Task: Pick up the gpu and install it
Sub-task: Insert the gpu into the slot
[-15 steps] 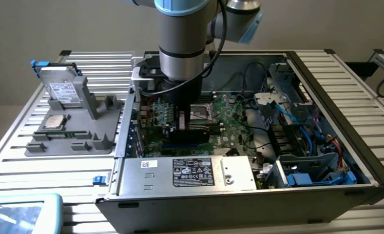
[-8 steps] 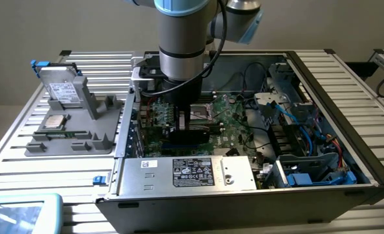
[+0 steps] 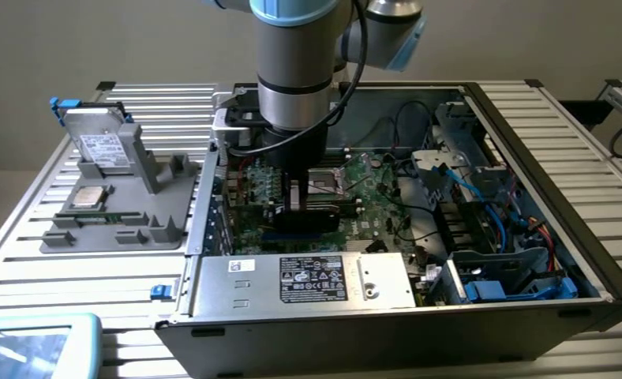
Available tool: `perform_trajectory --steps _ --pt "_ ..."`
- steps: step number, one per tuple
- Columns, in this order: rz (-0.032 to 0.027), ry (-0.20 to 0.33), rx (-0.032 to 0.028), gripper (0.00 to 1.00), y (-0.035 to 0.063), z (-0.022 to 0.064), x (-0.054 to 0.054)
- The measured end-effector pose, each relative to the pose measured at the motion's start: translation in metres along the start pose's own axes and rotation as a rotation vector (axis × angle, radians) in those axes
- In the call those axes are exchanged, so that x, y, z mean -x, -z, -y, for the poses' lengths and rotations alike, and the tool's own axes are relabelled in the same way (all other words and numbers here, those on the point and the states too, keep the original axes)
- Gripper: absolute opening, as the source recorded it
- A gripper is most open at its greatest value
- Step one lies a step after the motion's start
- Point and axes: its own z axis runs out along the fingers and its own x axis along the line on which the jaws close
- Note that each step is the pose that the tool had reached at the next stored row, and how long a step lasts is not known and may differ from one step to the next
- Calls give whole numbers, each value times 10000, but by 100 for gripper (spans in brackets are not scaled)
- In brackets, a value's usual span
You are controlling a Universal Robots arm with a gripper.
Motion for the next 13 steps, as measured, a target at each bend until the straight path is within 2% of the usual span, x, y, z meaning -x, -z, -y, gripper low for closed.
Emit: perform_trajectory --steps 4,7,13 --pt "0 -1 -4 27 0 -2 6" --pt "1 -1 -29 27 0 -11 14" --pt "3 0 -31 27 -13 -14 15"
